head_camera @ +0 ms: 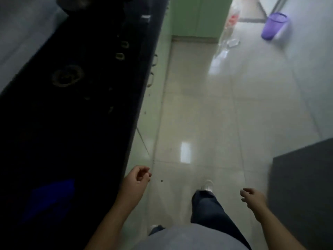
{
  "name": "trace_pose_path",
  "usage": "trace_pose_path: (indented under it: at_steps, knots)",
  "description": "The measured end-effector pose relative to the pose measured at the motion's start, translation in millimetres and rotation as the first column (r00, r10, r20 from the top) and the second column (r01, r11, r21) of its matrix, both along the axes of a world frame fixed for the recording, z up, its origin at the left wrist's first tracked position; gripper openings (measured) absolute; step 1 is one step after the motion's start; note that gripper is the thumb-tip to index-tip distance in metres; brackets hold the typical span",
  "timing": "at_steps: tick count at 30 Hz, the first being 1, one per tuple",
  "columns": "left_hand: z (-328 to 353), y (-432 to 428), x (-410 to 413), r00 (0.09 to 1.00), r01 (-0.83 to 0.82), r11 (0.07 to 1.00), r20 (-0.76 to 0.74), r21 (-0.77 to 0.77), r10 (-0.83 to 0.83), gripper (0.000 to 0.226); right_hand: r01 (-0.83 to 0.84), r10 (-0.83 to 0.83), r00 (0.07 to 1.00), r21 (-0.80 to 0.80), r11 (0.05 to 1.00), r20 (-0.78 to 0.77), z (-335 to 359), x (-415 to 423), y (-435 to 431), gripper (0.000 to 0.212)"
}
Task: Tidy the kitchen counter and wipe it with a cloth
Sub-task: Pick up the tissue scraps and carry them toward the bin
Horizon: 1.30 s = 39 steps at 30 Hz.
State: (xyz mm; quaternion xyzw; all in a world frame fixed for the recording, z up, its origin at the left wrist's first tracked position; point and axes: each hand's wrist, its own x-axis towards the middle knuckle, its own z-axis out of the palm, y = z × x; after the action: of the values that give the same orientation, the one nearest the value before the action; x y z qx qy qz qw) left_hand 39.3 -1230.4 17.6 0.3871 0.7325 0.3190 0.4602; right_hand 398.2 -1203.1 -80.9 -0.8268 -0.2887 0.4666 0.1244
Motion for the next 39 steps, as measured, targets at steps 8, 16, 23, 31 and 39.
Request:
trace_pose_path:
  at_steps: [8,16,23,31,39]
  knots:
    - [-62.1,143.6,112.8,0.972,0.156,0.955,-0.130,-0.250,-0.193,0.009,0.257,-0.270,0.959,-0.133,0.957,-0.084,-22.6,137.2,49.9,0.035]
    - [-114.4,258.9,201.4,0.967,0.074,0.872,-0.181,-0.483,-0.182,0.028,0.275,-0.290,0.956,-0.199,0.941,-0.046,-17.9,245.7,168.8,0.028]
    - [-142.1,366.3,175.2,0.984,-0.145,0.801,-0.167,-0.581,0.057,0.014,-0.013,-0.014,0.986,-0.157,0.987,-0.166,-22.0,231.4,370.3,0.032]
    - [-150.9,565.4,165.5,0.965,-0.262,0.731,-0.152,-0.630,0.215,0.025,-0.164,0.161,0.979,-0.009,0.986,-0.123,7.9,202.1,637.3,0.033]
    - [-104.3,845.2,224.2,0.992,-0.125,0.917,-0.029,-0.379,0.123,0.026,-0.071,0.081,0.988,0.072,0.995,-0.133,25.2,222.1,845.4,0.034]
